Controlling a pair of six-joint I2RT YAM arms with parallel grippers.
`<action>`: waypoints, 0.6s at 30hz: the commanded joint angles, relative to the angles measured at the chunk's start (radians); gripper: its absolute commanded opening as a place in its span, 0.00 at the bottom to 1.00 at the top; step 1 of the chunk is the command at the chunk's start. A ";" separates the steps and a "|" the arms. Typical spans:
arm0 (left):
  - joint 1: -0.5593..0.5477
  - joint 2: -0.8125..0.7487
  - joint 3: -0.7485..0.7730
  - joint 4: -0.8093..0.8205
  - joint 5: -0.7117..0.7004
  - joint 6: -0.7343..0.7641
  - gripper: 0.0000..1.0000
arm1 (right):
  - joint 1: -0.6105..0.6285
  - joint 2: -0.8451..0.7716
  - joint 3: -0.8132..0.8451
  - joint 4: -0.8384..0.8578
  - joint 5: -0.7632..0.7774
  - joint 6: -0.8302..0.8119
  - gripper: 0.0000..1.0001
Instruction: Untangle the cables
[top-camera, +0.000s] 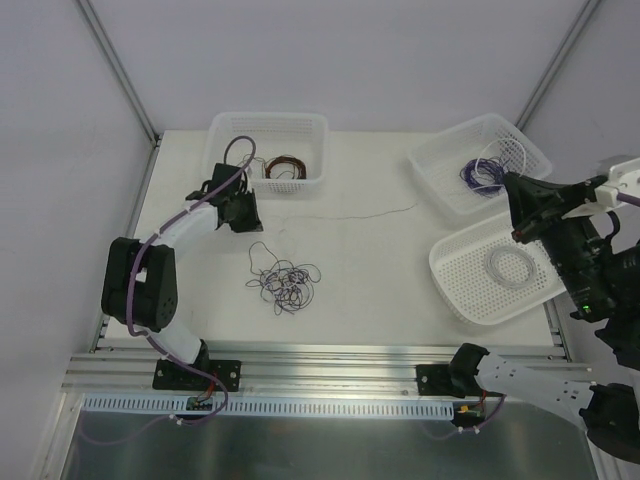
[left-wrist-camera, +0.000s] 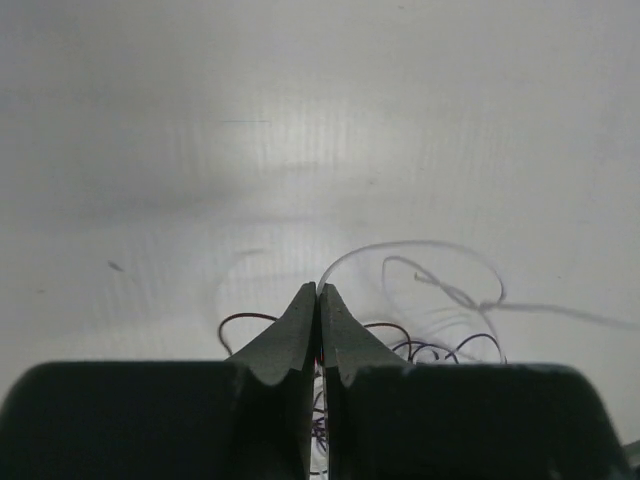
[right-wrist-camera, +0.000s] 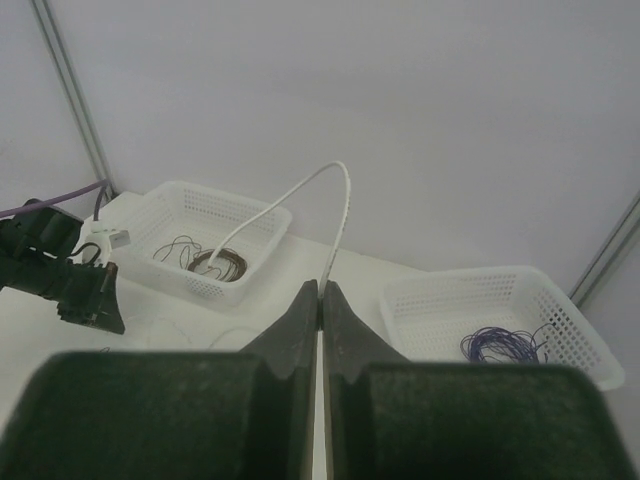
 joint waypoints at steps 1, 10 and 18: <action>0.072 -0.023 0.042 -0.094 -0.037 -0.014 0.00 | -0.004 -0.018 0.048 -0.011 0.053 -0.027 0.01; 0.235 -0.014 0.065 -0.138 -0.074 0.010 0.00 | -0.003 -0.025 0.102 -0.033 0.063 -0.057 0.01; 0.214 -0.134 0.002 -0.144 0.107 0.025 0.00 | -0.003 0.015 0.102 -0.008 0.095 -0.112 0.01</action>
